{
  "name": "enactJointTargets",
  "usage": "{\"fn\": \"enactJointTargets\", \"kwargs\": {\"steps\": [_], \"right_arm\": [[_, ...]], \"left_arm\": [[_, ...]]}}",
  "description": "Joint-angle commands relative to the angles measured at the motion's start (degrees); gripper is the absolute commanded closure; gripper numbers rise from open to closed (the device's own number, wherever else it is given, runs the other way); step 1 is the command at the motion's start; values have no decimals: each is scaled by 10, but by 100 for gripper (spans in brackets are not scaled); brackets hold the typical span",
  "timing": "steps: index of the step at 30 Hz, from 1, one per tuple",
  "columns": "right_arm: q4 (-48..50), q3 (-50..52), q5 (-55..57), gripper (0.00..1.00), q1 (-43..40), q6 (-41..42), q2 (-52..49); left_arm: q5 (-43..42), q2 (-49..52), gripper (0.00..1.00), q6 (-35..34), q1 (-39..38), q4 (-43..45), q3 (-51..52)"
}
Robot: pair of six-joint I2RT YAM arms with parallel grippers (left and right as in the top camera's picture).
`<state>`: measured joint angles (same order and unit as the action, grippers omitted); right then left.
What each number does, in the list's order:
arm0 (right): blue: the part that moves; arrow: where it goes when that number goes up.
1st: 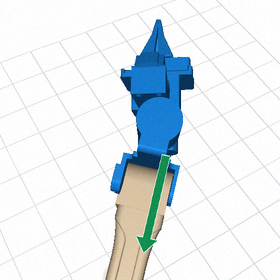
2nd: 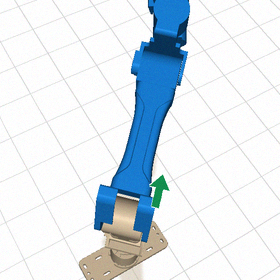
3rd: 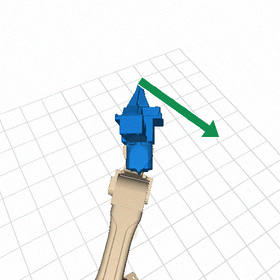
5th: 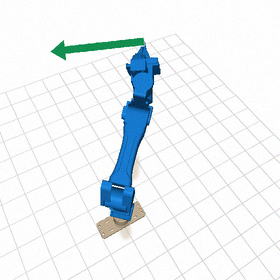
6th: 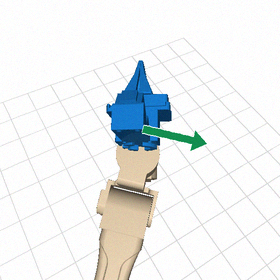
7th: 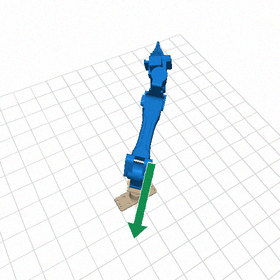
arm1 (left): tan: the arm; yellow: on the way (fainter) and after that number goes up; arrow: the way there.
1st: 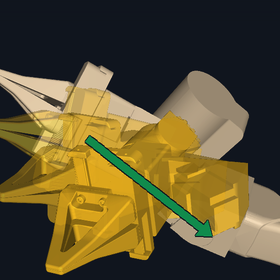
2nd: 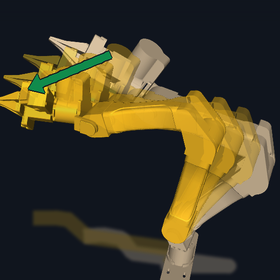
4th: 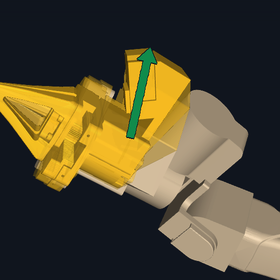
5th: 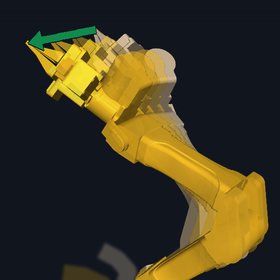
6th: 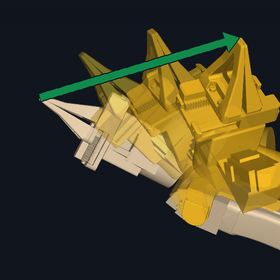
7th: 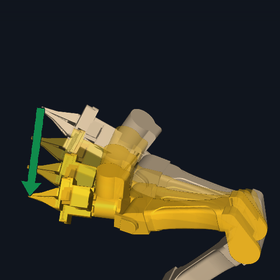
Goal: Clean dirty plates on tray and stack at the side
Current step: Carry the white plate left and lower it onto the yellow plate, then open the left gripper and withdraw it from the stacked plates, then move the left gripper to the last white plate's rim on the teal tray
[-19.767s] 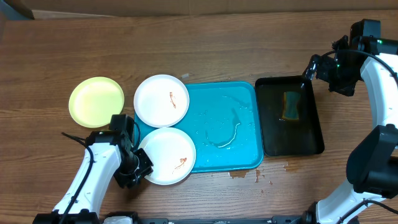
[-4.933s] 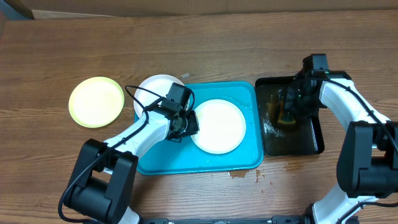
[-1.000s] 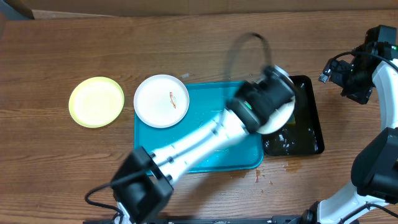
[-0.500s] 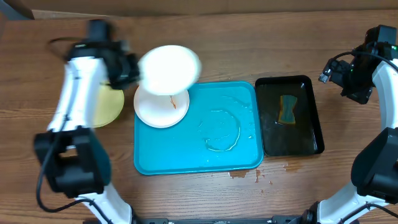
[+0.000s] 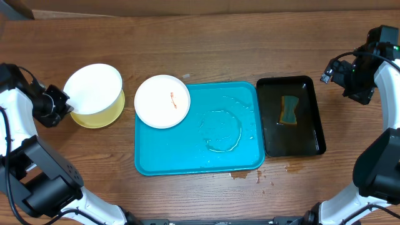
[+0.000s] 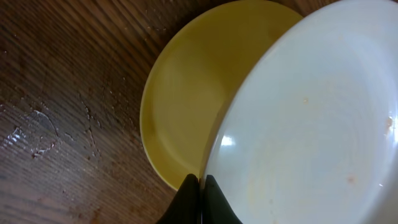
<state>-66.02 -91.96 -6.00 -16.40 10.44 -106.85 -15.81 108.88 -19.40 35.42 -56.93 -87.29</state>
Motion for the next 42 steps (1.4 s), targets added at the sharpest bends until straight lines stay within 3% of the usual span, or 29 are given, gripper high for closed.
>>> {"fn": "enactJointTargets", "kwargs": {"steps": [1,9,17,19,22,24,26,29,35,42], "right_arm": [[2,-5,-1,0,2,1,3],[2,-5,-1,0,2,1,3],[2,-5,-1,0,2,1,3],[2,-5,-1,0,2,1,3],[2,-5,-1,0,2,0,3],[2,-5,-1,0,2,0,3],[2,-5,-1,0,2,1,3],[2,-5,-1,0,2,1,3],[2,-5,-1,0,2,1,3],[2,-5,-1,0,2,1,3]], "left_arm": [[-2,-16,96,-4,2,33,31],[79,-16,96,-21,2,69,60],[79,-16,95,-21,2,124,95],[78,-16,86,-21,1,127,95],[72,-16,44,-21,1,126,95],[37,-16,32,-19,1,120,95],[-29,-17,30,2,-6,103,95],[-57,-17,30,23,-29,74,95],[-62,-20,31,73,-134,45,95],[4,-20,33,61,-244,59,95]]}}
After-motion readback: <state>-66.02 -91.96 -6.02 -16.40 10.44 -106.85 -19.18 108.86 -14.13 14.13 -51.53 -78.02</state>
